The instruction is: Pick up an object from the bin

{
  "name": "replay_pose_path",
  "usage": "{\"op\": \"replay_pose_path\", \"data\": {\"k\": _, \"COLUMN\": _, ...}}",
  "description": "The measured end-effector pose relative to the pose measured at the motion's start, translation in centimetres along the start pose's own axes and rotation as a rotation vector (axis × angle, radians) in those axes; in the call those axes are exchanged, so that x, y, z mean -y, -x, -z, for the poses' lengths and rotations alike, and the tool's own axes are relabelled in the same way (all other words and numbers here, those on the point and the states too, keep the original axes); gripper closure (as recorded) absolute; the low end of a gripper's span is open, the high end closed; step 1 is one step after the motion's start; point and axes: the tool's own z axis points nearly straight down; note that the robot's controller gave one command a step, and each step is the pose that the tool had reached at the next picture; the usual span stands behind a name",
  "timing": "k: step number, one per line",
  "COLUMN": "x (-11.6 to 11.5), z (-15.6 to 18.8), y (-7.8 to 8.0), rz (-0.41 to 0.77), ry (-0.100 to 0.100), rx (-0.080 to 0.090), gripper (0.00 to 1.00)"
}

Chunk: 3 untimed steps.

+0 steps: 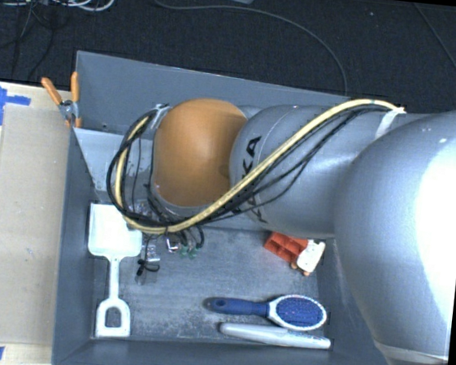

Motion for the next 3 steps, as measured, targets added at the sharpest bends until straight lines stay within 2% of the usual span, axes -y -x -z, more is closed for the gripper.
{"op": "replay_pose_path", "data": {"k": 1, "x": -0.6, "z": 0.4, "y": -1.5, "rz": 0.010, "ry": 0.003, "rx": 0.014, "gripper": 0.00}}
{"op": "replay_pose_path", "data": {"k": 2, "x": -0.1, "z": 0.8, "y": -1.1, "rz": 0.017, "ry": 0.000, "rx": -0.004, "gripper": 0.00}}
{"op": "replay_pose_path", "data": {"k": 3, "x": 0.0, "z": 2.7, "y": -0.6, "rz": 0.020, "ry": 0.000, "rx": -0.002, "gripper": 0.00}}
